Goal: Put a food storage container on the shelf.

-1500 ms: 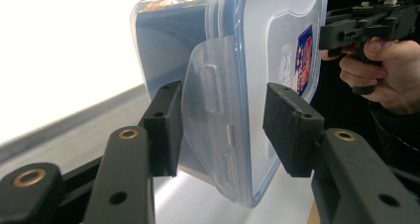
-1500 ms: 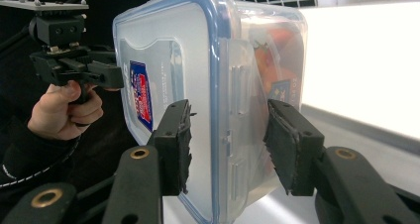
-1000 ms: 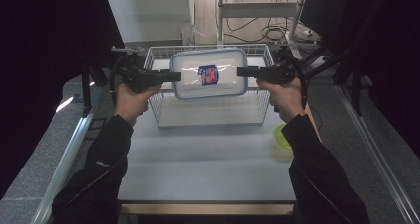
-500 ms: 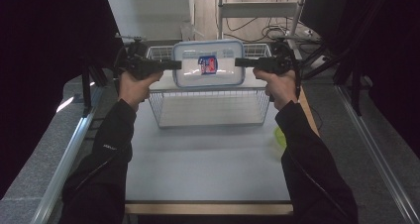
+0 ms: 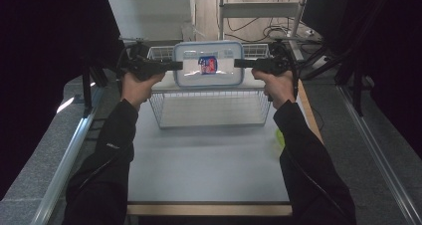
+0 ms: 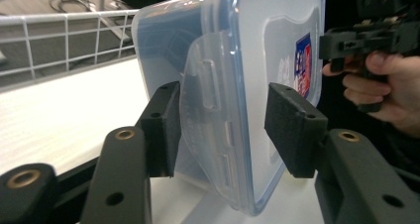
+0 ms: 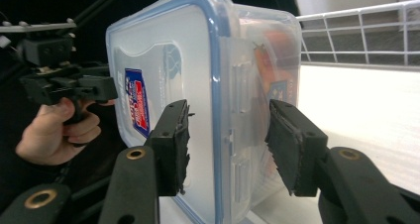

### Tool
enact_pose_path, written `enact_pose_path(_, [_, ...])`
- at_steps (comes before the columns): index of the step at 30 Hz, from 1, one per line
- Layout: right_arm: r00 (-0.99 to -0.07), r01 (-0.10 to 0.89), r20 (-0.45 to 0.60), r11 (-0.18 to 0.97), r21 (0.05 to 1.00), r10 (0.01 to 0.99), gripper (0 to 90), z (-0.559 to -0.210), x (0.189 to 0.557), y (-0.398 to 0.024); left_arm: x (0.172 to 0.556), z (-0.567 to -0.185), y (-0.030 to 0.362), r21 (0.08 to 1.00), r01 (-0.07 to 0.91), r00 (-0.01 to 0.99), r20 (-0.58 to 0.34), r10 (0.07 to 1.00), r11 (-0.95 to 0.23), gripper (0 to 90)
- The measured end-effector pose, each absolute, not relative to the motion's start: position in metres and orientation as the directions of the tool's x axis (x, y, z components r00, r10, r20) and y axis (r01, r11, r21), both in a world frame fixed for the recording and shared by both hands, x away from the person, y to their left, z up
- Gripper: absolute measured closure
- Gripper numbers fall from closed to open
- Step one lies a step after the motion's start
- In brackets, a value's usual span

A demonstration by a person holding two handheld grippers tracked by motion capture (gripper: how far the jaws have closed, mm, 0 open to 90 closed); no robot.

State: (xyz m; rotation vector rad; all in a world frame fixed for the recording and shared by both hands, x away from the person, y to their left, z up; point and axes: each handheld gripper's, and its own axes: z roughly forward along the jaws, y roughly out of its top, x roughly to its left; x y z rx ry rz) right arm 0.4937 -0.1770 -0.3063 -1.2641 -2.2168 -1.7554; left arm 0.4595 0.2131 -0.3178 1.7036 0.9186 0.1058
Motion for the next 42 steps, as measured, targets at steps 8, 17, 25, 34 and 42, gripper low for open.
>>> enact_pose_path(8, [-0.665, 0.604, 0.490, 0.021, 0.797, 0.564, 50.0, -0.308, 0.495, -0.177, 0.458, -0.320, 0.209, 0.861, 0.503, 0.683, -0.341, 0.646, -0.077, 42.4])
enact_pose_path(17, [-0.654, 0.604, 0.494, 0.003, 0.797, 0.573, 48.7, -0.311, 0.498, -0.175, 0.461, -0.324, 0.205, 0.856, 0.508, 0.667, -0.327, 0.669, -0.089, 35.8])
enact_pose_path(25, [-0.644, 0.577, 0.444, 0.015, 0.817, 0.623, 46.6, -0.310, 0.496, -0.174, 0.458, -0.323, 0.197, 0.867, 0.476, 0.664, -0.245, 0.706, -0.146, 26.7])
enact_pose_path(34, [-0.649, 0.534, 0.383, 0.036, 0.845, 0.657, 51.0, -0.311, 0.494, -0.174, 0.455, -0.323, 0.191, 0.873, 0.455, 0.682, -0.215, 0.699, -0.175, 25.1])
enact_pose_path(42, [-0.691, 0.397, 0.197, 0.137, 0.907, 0.696, 82.5, -0.304, 0.458, -0.182, 0.432, -0.323, 0.200, 0.898, 0.404, 0.702, -0.183, 0.689, -0.173, 50.7])
